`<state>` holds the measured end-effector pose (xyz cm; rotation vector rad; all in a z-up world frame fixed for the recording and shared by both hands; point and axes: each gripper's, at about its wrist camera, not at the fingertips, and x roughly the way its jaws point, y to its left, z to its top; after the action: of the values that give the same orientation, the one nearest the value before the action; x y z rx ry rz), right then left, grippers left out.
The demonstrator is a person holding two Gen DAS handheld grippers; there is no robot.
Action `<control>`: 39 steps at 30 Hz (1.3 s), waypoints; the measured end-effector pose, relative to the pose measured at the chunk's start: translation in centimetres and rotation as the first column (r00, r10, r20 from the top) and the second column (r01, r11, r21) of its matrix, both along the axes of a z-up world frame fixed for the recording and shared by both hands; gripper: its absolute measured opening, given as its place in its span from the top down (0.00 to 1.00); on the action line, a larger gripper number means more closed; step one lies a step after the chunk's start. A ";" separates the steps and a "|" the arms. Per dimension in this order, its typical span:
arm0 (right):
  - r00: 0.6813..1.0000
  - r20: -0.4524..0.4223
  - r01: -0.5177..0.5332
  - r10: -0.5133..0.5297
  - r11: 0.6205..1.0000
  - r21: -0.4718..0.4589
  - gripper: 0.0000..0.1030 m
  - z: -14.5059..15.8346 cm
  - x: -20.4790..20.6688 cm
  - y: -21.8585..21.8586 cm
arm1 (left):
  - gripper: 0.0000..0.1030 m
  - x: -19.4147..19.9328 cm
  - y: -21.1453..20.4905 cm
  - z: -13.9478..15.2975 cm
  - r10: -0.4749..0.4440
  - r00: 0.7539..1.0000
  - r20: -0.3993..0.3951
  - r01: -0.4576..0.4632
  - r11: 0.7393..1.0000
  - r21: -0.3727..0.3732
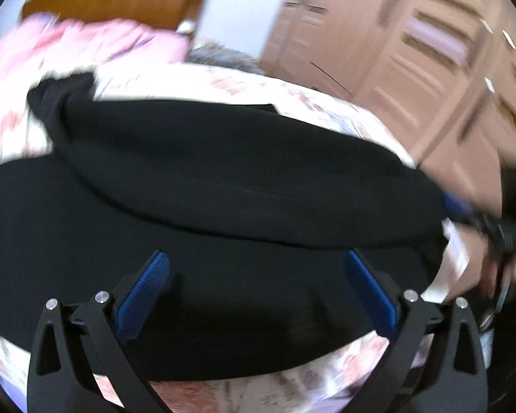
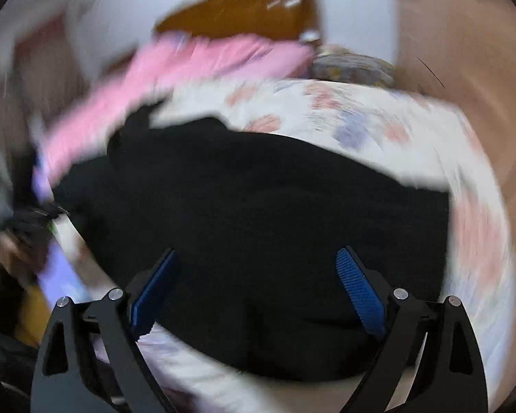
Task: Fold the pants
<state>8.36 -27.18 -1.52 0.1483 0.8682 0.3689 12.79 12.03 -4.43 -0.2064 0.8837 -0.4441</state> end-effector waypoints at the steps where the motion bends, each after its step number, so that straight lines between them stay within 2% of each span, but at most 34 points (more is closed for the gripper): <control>1: 0.998 -0.016 0.057 -0.056 0.996 0.074 0.11 -0.6 -1.2 -1.3 | 0.01 0.3 0.3 -0.1 0.026 1.000 -0.017 -0.026 0.999 -0.027; 3: 0.987 -0.084 0.150 -0.139 0.978 0.146 0.11 -2.7 -2.1 -3.6 | 0.01 0.8 0.7 -0.5 0.077 0.996 -0.043 -0.079 0.995 -0.055; 5: 0.974 -0.141 0.201 -0.179 0.966 0.162 0.12 -4.2 -2.4 -4.7 | 0.02 1.0 0.7 -0.9 0.117 0.991 -0.062 -0.121 0.991 -0.058; 7: 0.966 -0.134 0.246 -0.222 0.948 0.203 0.22 -4.4 -2.8 -5.6 | 0.02 0.9 1.3 -1.3 0.157 0.984 -0.087 -0.164 0.983 -0.084; 10: 0.943 -0.101 0.331 -0.317 0.922 0.200 0.22 -4.1 -3.4 -6.8 | 0.02 1.0 2.2 -1.6 0.194 0.976 -0.099 -0.204 0.972 -0.112; 13: 0.945 -0.121 0.323 -0.304 0.923 0.208 0.22 -4.5 -3.4 -6.8 | 0.02 1.2 3.2 -1.7 0.226 0.969 -0.099 -0.236 0.966 -0.108; 18: 0.947 -0.089 0.321 -0.310 0.928 0.187 0.22 -4.4 -2.7 -6.0 | 0.02 1.9 4.5 -2.0 0.257 0.961 -0.099 -0.268 0.957 -0.114; 20: 0.941 -0.087 0.337 -0.326 0.924 0.179 0.31 -4.6 -1.6 -6.2 | 0.02 2.0 4.6 -2.1 0.265 0.959 -0.099 -0.276 0.954 -0.116; 22: 0.928 -0.091 0.373 -0.362 0.913 0.164 0.52 -4.8 -1.2 -6.8 | 0.02 2.3 4.9 -2.2 0.275 0.956 -0.101 -0.286 0.951 -0.121; 23: 0.926 -0.082 0.377 -0.368 0.909 0.176 0.56 -4.8 -1.3 -7.1 | 0.02 2.4 5.0 -2.3 0.279 0.954 -0.106 -0.291 0.949 -0.123; 24: 0.926 -0.068 0.377 -0.371 0.907 0.186 0.65 -4.8 -1.6 -7.3 | 0.02 2.5 4.9 -2.2 0.280 0.954 -0.108 -0.293 0.948 -0.122; 26: 0.926 -0.033 0.374 -0.375 0.904 0.208 0.69 -4.3 -2.1 -7.6 | 0.02 2.7 5.0 -2.3 0.290 0.951 -0.110 -0.302 0.946 -0.116; 27: 0.925 -0.012 0.374 -0.381 0.901 0.219 0.75 -3.9 -2.4 -7.6 | 0.02 2.8 5.1 -2.2 0.297 0.949 -0.110 -0.309 0.944 -0.113; 28: 0.920 0.011 0.380 -0.391 0.900 0.215 0.85 -3.5 -2.6 -7.5 | 0.02 3.1 5.1 -2.2 0.302 0.947 -0.111 -0.314 0.943 -0.112; 32: 0.919 0.050 0.372 -0.392 0.901 0.224 0.85 -2.4 -2.5 -7.6 | 0.02 4.7 5.8 -2.2 0.349 0.929 -0.123 -0.361 0.927 -0.101; 36: 0.918 0.035 0.377 -0.396 0.895 0.237 0.85 -2.9 -2.5 -8.0 | 0.02 6.8 7.0 -2.5 0.425 0.894 -0.140 -0.441 0.891 -0.108; 38: 0.918 0.027 0.378 -0.396 0.893 0.245 0.85 -3.1 -2.5 -8.3 | 0.04 7.5 7.4 -2.5 0.452 0.882 -0.134 -0.467 0.878 -0.108; 39: 0.918 0.026 0.377 -0.395 0.893 0.247 0.85 -3.2 -2.5 -8.3 | 0.13 8.0 7.5 -2.4 0.462 0.878 -0.127 -0.475 0.874 -0.102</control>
<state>5.88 -35.45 -4.73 0.5191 0.6966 0.1007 20.78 19.56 -6.83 -0.5560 0.8671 -0.0338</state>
